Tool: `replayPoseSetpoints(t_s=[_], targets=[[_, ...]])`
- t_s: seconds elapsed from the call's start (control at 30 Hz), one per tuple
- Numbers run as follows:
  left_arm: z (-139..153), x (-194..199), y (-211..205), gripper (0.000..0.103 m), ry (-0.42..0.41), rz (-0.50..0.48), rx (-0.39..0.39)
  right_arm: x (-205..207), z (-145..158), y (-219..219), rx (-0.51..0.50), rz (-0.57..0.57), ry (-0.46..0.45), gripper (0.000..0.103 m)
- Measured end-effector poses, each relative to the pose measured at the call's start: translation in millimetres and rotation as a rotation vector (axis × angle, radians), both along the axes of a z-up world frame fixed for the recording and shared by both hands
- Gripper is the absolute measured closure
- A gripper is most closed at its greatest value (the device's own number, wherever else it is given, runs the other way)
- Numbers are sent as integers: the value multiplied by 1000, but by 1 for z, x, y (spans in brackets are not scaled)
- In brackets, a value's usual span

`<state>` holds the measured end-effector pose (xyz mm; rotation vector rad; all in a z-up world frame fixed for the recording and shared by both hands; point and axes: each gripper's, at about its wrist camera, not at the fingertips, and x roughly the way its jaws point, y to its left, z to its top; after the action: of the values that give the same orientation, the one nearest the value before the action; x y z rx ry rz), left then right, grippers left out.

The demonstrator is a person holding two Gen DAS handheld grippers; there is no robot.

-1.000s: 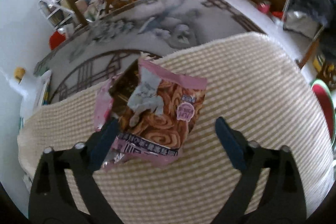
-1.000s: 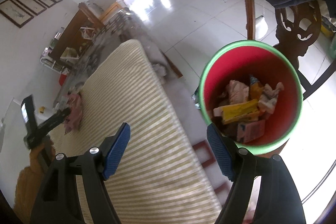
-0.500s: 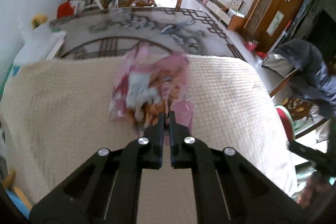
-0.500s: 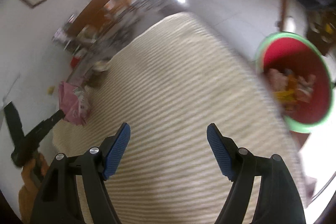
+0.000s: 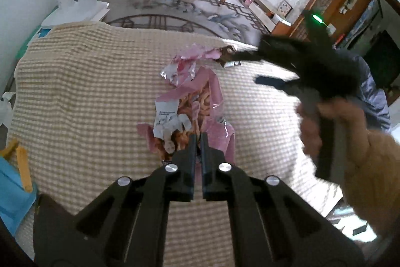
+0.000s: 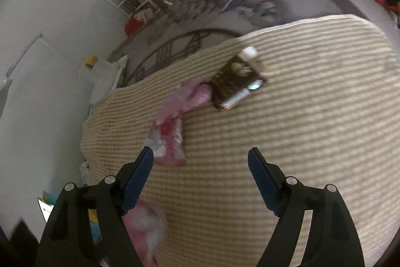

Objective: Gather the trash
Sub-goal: 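Grasp a pink snack bag with the left tool while the right grasps another pink bag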

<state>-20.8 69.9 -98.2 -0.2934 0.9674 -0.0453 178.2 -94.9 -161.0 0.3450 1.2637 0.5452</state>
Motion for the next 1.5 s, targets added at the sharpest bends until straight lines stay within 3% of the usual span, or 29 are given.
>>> replayPoseSetpoints(t_s=[0.13, 0.23, 0.3, 0.33, 0.4, 0.53, 0.6, 0.63, 0.67, 0.87, 1.03, 1.1, 1.2, 1.23, 1.27, 1.5], targets=[[2, -13, -1, 100, -35, -37, 17, 12, -15, 15, 34, -14, 96, 27], [12, -17, 3, 100, -91, -44, 5, 6, -13, 24, 21, 26, 80, 27], [16, -17, 14, 100, -116, -23, -60, 1, -12, 28, -8, 58, 57, 27], [16, -16, 26, 100, -118, -3, -147, -2, -12, 30, -34, 78, 41, 27], [11, -13, 43, 100, -99, 36, -248, -6, -13, 30, -53, 94, 32, 26], [5, -12, 53, 97, -69, 72, -180, -8, -15, 27, -51, 86, 33, 25], [3, -12, 53, 81, -60, 67, -155, -6, -16, 27, -43, 73, 41, 24], [4, -14, 53, 65, -64, 70, -135, -4, -17, 29, -40, 68, 44, 24], [3, -17, 54, 58, -70, 72, -128, -2, -18, 31, -36, 62, 48, 24], [3, -27, 56, 41, -65, 82, -107, 15, -31, 56, -45, 31, 100, 21], [-2, -27, 53, 36, -44, 91, -129, 28, -42, 77, -56, 7, 112, 17], [-4, -28, 50, 35, -38, 94, -139, 32, -39, 89, -92, 37, 64, 21], [-6, -29, 47, 34, -27, 94, -145, 30, -39, 102, -165, 98, -2, 45], [-7, -29, 47, 34, -23, 94, -147, 28, -40, 108, -186, 141, -13, 70], [-7, -29, 46, 33, -22, 94, -147, 25, -42, 112, -212, 180, -18, 80], [-11, -18, 55, 31, -24, 135, -171, -7, -28, 80, -129, 234, -84, 81]])
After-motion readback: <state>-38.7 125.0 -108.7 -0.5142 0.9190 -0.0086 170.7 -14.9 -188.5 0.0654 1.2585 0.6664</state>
